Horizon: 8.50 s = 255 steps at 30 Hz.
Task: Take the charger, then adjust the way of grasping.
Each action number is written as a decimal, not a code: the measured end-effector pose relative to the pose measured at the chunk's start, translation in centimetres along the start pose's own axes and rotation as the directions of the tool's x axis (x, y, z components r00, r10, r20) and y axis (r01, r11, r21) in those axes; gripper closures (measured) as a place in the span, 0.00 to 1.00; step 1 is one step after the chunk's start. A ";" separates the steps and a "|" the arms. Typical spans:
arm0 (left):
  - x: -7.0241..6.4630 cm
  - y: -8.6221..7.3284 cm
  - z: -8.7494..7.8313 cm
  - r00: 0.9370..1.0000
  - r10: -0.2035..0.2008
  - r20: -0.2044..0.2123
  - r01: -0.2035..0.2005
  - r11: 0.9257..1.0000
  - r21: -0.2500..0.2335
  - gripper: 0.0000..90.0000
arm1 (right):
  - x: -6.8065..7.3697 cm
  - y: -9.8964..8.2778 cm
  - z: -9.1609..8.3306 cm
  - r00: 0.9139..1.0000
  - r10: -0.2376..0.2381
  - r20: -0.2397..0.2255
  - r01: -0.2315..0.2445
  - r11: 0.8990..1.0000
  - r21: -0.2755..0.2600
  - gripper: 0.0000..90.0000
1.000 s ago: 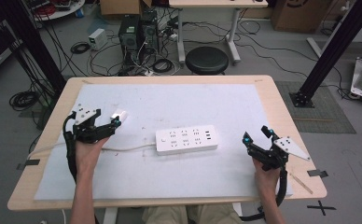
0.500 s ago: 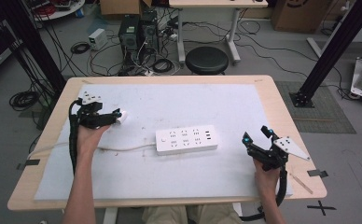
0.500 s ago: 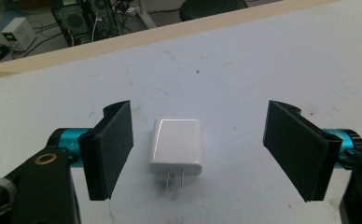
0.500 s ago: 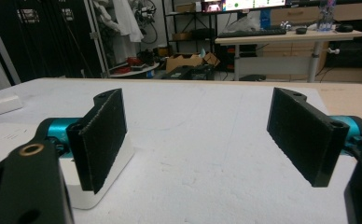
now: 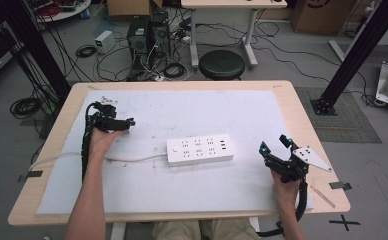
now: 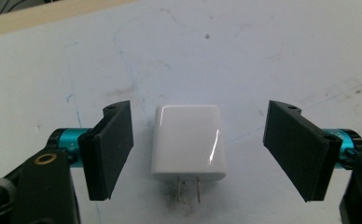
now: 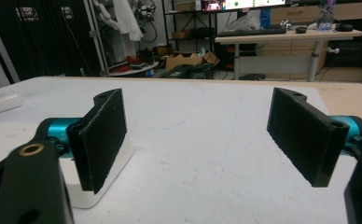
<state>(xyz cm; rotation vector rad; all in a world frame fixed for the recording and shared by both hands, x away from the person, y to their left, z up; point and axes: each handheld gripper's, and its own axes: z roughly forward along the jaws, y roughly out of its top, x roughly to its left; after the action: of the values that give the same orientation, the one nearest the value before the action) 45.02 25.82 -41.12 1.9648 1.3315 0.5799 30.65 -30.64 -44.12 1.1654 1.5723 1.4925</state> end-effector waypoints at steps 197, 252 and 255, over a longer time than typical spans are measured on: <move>-30.7 -6.7 -5.8 0.433 0.766 -0.475 -0.797 0.080 -0.598 0.47 | 8.5 5.2 4.3 0.615 0.124 -0.779 0.152 0.950 0.271 0.51; -29.4 -5.6 -5.5 0.608 0.756 -0.242 -0.664 0.318 -0.677 0.24 | 8.0 4.9 4.6 0.667 0.123 -0.735 0.146 0.945 0.291 0.70; -28.8 -5.4 -5.7 0.648 0.742 -0.171 -0.611 0.373 -0.698 0.23 | 7.6 4.9 4.7 0.683 0.107 -0.723 0.151 0.947 0.283 0.70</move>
<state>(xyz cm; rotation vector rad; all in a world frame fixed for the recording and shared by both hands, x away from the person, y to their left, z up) 26.92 2.09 -41.01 1.7299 -0.0062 1.0878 32.77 -22.06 -39.01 0.6997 2.4395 1.8640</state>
